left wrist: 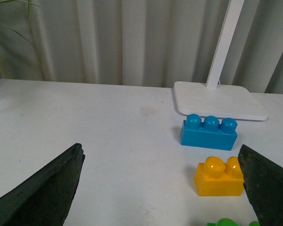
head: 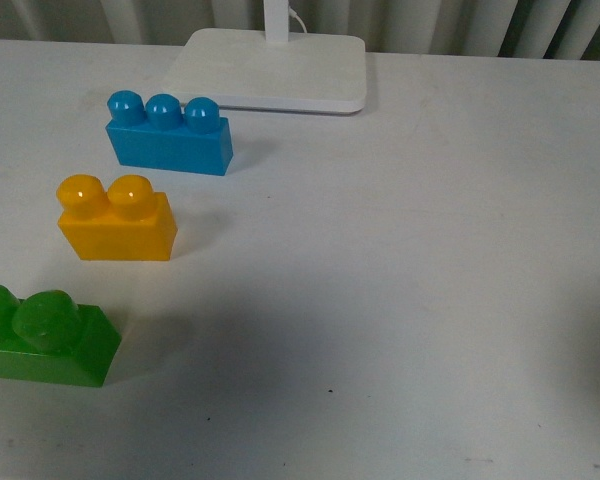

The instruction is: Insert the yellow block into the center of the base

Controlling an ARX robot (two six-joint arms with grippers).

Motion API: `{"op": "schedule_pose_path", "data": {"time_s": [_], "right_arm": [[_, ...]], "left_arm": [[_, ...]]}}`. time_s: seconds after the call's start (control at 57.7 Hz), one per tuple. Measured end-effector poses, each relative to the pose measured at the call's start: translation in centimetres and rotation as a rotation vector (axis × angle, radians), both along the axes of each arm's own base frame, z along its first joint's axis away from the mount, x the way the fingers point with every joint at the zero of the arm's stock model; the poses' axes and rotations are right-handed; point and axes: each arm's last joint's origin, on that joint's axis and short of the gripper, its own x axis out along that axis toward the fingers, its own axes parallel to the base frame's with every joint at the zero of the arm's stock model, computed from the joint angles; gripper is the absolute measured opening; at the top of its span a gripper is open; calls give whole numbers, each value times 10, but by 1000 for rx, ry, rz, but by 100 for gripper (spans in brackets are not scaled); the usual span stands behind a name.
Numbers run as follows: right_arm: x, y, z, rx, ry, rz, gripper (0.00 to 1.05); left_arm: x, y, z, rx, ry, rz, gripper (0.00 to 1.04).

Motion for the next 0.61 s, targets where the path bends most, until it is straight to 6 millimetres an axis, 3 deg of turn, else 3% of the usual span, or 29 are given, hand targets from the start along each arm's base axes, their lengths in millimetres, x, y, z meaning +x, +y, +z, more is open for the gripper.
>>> {"op": "schedule_pose_path", "data": {"time_s": [0.225,0.347,0.607], "right_arm": [[0,0,0,-1,2,-1,96],[3,-4,0,-6,174,-22,96],[41,-53,29,-1,389,-126,96]], "left_arm": [[0,0,0,0,0,0,98],[0,0,0,0,0,0,98],[0,0,0,0,0,0,98]]}}
